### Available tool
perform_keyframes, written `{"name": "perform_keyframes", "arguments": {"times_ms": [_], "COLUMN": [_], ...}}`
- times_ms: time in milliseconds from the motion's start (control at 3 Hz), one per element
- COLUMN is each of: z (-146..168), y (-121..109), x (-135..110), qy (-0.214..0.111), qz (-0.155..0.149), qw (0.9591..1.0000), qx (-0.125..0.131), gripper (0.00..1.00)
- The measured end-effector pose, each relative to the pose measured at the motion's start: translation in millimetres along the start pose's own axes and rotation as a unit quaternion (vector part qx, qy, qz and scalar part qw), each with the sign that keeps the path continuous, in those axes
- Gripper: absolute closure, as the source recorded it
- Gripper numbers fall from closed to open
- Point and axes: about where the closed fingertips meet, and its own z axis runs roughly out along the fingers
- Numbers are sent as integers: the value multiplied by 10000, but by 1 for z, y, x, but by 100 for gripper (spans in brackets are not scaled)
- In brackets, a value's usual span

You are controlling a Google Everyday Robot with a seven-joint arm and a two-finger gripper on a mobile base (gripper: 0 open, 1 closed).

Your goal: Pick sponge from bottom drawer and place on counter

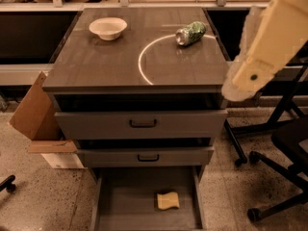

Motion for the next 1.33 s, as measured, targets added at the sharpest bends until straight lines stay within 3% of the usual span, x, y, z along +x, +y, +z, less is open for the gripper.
{"name": "perform_keyframes", "arguments": {"times_ms": [333,667,1000,1333], "z": [54,99,99,129], "y": [16,34,34,39], "x": [18,33,33,44], "qy": [-462,-597,-597,-615], "qz": [-15,91,91,-40], "qw": [9974,9939,9939,9927], "qx": [-551,-922,-922,-1039], "gripper": [0,0,0,0]}}
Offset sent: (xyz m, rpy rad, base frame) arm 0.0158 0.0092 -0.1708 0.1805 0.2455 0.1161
